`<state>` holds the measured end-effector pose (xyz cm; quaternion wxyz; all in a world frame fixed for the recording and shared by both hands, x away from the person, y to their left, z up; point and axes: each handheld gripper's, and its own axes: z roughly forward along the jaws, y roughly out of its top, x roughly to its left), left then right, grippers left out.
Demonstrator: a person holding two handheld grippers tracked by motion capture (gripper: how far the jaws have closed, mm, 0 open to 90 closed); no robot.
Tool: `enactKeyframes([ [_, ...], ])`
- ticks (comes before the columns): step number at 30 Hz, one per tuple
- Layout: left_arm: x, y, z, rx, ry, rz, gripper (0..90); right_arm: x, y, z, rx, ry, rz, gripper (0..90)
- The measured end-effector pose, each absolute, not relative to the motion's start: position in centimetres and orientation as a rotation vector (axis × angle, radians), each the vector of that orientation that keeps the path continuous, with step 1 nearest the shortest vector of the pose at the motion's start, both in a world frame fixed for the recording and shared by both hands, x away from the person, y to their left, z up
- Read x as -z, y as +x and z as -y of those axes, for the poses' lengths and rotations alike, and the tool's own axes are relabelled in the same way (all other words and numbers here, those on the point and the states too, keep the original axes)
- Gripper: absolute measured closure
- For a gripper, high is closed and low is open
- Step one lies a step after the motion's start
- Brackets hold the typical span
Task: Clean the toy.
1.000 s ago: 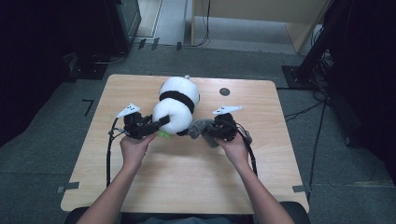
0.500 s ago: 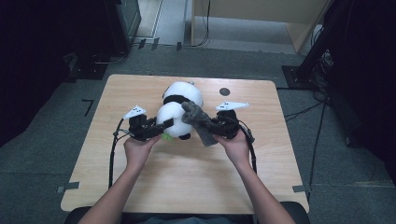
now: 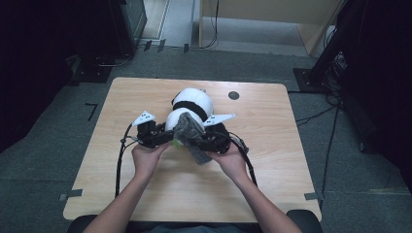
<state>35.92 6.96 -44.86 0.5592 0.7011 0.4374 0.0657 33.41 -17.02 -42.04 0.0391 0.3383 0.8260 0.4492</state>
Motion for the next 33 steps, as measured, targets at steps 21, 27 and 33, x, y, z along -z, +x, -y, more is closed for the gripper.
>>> enactKeyframes([
  [21,43.8,36.2,-8.2,-0.075,1.536,-1.061,45.9,45.5,33.2,14.6,-1.234,0.899,-2.63,76.3],
  [27,43.2,36.2,-8.7,-0.085,1.541,-1.041,46.0,45.8,33.9,15.8,-1.196,0.926,-2.605,76.3],
  [33,42.9,36.2,-9.4,-0.094,1.545,-1.031,46.1,45.7,34.8,17.4,-1.161,0.973,-2.572,76.2],
])
